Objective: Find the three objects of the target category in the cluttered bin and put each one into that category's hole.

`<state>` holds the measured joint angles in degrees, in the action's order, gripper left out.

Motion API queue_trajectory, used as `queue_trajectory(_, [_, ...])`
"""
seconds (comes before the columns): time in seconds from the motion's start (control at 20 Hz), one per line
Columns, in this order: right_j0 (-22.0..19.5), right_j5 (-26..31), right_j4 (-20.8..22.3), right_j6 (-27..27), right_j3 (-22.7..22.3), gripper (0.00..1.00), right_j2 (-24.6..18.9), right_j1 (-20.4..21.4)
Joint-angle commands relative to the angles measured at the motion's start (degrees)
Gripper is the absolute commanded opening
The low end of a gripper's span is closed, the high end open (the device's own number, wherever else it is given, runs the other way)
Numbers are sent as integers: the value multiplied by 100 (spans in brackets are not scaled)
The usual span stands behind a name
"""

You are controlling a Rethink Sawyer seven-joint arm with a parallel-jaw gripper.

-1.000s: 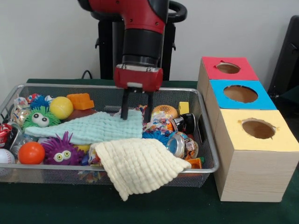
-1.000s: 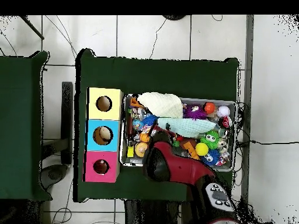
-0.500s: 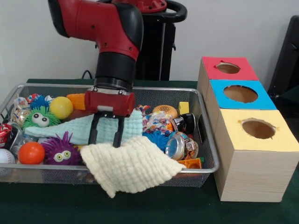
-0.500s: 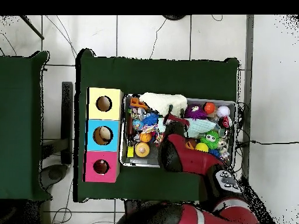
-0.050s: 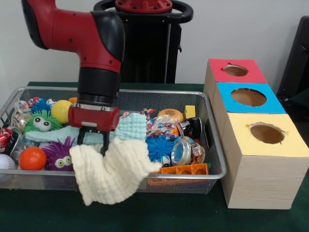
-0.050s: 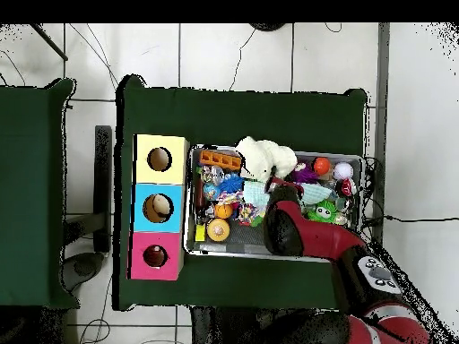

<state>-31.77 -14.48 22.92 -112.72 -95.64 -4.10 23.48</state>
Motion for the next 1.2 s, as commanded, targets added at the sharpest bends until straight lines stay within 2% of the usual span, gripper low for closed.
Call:
queue_trajectory(0.05, [-144, 2023, 348, 604, 448, 100, -684, -181])
queue_trajectory(0.15, [-47, 2148, 321, 564, 449, 100, -606, -126])
queue_trajectory(0.4, [148, 2052, 443, 331, 530, 100, -358, -47])
queue_trajectory(0.45, [250, 1927, 472, 220, 549, 0, -199, -38])
queue_trajectory(0.8, [317, 1809, 486, 86, 426, 0, -59, 9])
queue_trajectory(1.2, [234, 1784, 574, 57, 295, 0, -141, 128])
